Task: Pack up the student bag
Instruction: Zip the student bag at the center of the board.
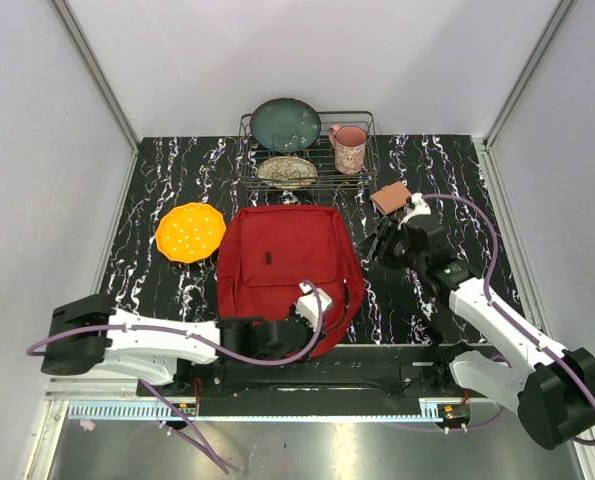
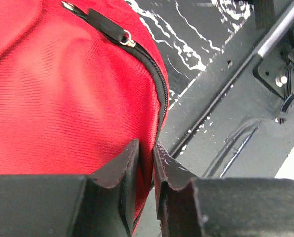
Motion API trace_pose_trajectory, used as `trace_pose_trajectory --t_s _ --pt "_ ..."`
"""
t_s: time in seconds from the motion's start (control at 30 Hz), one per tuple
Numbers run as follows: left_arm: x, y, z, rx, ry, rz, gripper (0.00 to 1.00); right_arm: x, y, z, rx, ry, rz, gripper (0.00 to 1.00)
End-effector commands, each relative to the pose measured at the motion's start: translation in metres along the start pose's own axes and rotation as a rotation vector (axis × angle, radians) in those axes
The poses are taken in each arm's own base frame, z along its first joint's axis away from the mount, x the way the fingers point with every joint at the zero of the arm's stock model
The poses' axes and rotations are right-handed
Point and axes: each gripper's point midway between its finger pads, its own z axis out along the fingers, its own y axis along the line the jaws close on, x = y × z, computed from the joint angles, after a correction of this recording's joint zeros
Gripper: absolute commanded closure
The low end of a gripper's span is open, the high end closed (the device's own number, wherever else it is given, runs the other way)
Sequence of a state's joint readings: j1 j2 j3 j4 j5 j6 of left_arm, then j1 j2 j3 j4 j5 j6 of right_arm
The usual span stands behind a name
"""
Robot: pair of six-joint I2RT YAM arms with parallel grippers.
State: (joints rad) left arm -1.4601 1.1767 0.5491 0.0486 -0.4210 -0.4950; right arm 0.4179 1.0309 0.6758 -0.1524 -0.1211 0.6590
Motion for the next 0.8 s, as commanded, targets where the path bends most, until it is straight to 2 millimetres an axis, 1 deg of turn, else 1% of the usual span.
trace_pose_trajectory --t_s 0.0,0.03,0.07,0.1,0.13,0.17,0.2,0.3,0.4,0.43,0.47,0.6,0.67,0.77 --pt "0.002 -0.034 0.021 0.12 0.036 -0.018 0.78 0.06 -0.001 -0.006 -0.08 0.225 0.126 0.41" --pt "0.006 -0.04 0.024 0.145 0.052 -0.022 0.79 0.067 -0.005 -0.006 -0.073 0.248 0.136 0.41" --pt "0.007 -0.044 0.028 0.152 0.061 -0.026 0.83 0.077 -0.013 -0.007 -0.05 0.275 0.149 0.41" --pt "0.017 -0.046 0.034 0.149 0.092 -0.031 0.88 0.084 -0.017 -0.008 -0.036 0.293 0.153 0.41" --pt "0.019 -0.049 0.036 0.162 0.097 -0.04 0.95 0.088 -0.019 -0.009 -0.034 0.305 0.156 0.42" --pt "0.022 -0.05 0.038 0.16 0.103 -0.051 0.95 0.096 -0.021 -0.011 -0.041 0.331 0.162 0.43" --pt "0.028 -0.049 0.041 0.152 0.116 -0.067 0.95 0.098 -0.02 -0.012 -0.048 0.337 0.165 0.43" --pt "0.032 -0.05 0.044 0.153 0.12 -0.082 0.96 0.109 -0.022 -0.014 -0.039 0.363 0.153 0.45" --pt "0.028 -0.048 0.044 0.143 0.108 -0.084 0.97 0.117 -0.026 -0.013 -0.021 0.39 0.129 0.47" --pt "0.027 -0.048 0.043 0.14 0.104 -0.083 0.97 0.121 -0.026 -0.012 -0.025 0.402 0.123 0.5" --pt "0.027 -0.048 0.043 0.138 0.104 -0.082 0.97 0.124 -0.022 -0.013 -0.035 0.413 0.111 0.54" --pt "0.025 -0.046 0.042 0.129 0.104 -0.079 0.98 0.137 -0.02 -0.013 -0.03 0.439 0.081 0.55" --pt "0.025 -0.046 0.042 0.126 0.102 -0.08 0.98 0.138 -0.026 -0.011 0.003 0.435 0.069 0.55" --pt "0.024 -0.044 0.04 0.124 0.094 -0.087 0.99 0.138 -0.03 -0.009 0.02 0.43 0.068 0.6"
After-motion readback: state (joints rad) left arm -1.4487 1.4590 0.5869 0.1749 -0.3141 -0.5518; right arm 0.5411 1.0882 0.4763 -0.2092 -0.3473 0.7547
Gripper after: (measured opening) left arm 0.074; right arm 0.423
